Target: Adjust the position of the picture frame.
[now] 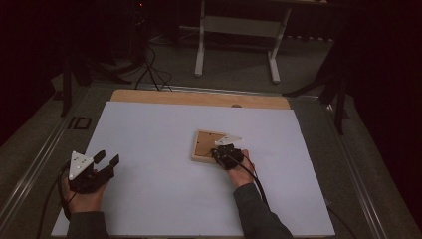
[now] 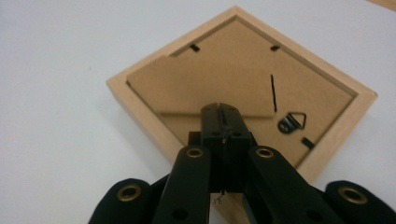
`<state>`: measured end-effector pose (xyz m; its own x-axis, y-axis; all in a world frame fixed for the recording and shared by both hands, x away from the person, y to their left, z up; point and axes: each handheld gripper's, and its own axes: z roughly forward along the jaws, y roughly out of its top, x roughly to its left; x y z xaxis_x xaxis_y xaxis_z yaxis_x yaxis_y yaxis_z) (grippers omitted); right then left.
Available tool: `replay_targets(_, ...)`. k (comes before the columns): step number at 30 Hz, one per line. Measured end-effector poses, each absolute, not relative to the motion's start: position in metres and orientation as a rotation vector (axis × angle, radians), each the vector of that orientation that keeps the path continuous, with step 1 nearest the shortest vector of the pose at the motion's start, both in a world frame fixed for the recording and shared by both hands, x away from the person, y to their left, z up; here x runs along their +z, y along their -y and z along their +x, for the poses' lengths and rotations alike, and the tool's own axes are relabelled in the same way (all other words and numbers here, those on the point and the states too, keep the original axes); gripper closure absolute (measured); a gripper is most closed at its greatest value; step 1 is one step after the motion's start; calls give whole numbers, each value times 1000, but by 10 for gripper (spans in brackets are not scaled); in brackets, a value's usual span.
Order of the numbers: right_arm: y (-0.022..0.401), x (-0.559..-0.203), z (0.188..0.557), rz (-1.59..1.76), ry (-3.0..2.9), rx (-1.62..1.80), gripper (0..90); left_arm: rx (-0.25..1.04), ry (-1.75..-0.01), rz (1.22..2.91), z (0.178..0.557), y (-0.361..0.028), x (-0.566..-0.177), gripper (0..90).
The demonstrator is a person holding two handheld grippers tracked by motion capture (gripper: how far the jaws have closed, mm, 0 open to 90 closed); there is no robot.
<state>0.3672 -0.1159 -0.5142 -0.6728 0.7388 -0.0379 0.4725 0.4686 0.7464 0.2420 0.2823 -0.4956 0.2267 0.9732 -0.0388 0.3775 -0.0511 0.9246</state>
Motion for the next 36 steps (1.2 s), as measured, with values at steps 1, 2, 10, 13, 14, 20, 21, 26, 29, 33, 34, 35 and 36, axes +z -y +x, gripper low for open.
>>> replay_targets(1, 114, -514, 368, 1023, -2356, 1045, 897, 827, -1300, 1591, 242, -283, -496, 472)
replay_targets(2, 113, -514, 368, 1023, -2354, 1056, 897, 826, -1300, 1589, 242, -283, -496, 473)
replay_targets(10, 105, -516, 366, 995, -2403, 1093, 898, 826, -1298, 1595, 242, -282, -495, 472)
replay_targets(13, 105, -516, 365, 992, -2412, 1102, 899, 825, -1298, 1596, 242, -282, -496, 472)
replay_targets(14, 105, -516, 365, 984, -2415, 1103, 899, 825, -1298, 1596, 242, -281, -496, 472)
replay_targets(20, 101, -516, 359, 928, -2447, 1116, 900, 825, -1298, 1599, 242, -281, -496, 472)
replay_targets(21, 100, -516, 358, 915, -2452, 1116, 900, 824, -1298, 1600, 242, -281, -496, 472)
replay_targets(26, 100, -515, 352, 837, -2501, 1122, 900, 824, -1298, 1605, 242, -281, -496, 472)
replay_targets(29, 101, -514, 349, 795, -2529, 1120, 900, 821, -1293, 1607, 242, -280, -496, 473)
replay_targets(33, 104, -512, 343, 748, -2564, 1102, 900, 818, -1287, 1617, 242, -278, -496, 472)
replay_targets(34, 104, -512, 342, 740, -2566, 1097, 900, 819, -1286, 1621, 242, -277, -496, 473)
replay_targets(35, 104, -512, 340, 734, -2569, 1093, 900, 818, -1284, 1623, 243, -276, -497, 473)
replay_targets(36, 105, -511, 339, 733, -2569, 1090, 899, 818, -1284, 1625, 243, -276, -497, 472)
